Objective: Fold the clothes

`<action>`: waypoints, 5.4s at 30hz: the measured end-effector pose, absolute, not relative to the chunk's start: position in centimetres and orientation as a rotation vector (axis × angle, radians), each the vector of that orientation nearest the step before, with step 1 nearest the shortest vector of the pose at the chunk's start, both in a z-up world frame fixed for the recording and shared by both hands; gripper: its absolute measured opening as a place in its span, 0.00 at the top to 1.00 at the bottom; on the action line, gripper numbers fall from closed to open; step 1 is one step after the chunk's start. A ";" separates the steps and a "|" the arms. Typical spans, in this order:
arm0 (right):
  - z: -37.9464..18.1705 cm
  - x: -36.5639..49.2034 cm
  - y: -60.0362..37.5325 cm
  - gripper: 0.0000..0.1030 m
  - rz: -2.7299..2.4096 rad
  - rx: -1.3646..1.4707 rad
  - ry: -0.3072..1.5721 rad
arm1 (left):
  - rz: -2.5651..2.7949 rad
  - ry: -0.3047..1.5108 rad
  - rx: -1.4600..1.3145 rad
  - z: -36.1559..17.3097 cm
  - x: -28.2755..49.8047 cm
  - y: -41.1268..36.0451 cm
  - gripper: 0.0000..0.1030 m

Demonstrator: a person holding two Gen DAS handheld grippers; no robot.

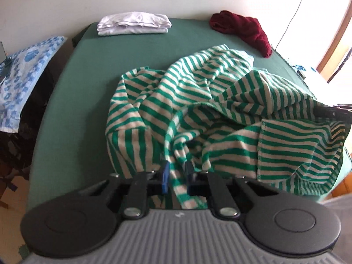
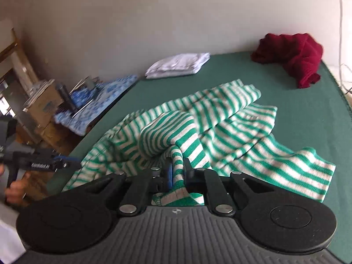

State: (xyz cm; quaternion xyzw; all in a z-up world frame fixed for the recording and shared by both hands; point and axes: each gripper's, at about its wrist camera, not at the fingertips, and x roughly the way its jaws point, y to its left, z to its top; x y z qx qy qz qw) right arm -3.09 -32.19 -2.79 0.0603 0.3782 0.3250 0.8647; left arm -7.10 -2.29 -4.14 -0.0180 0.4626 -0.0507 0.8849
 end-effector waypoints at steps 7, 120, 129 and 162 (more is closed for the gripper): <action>-5.2 -5.5 -31.0 0.83 0.913 -0.132 1.071 | -0.055 0.897 0.081 -4.4 -6.2 -3.3 0.13; -1.3 23.1 -29.5 0.93 -0.104 -0.146 0.517 | 0.355 0.888 0.427 -12.4 19.6 -1.9 0.99; -5.9 29.5 -29.3 0.56 -0.383 -0.457 0.581 | 0.338 0.941 -0.027 -9.7 15.4 9.9 0.92; -9.0 17.5 -26.0 0.81 -0.043 0.173 0.878 | -0.331 0.734 0.113 -7.8 7.0 -4.2 0.06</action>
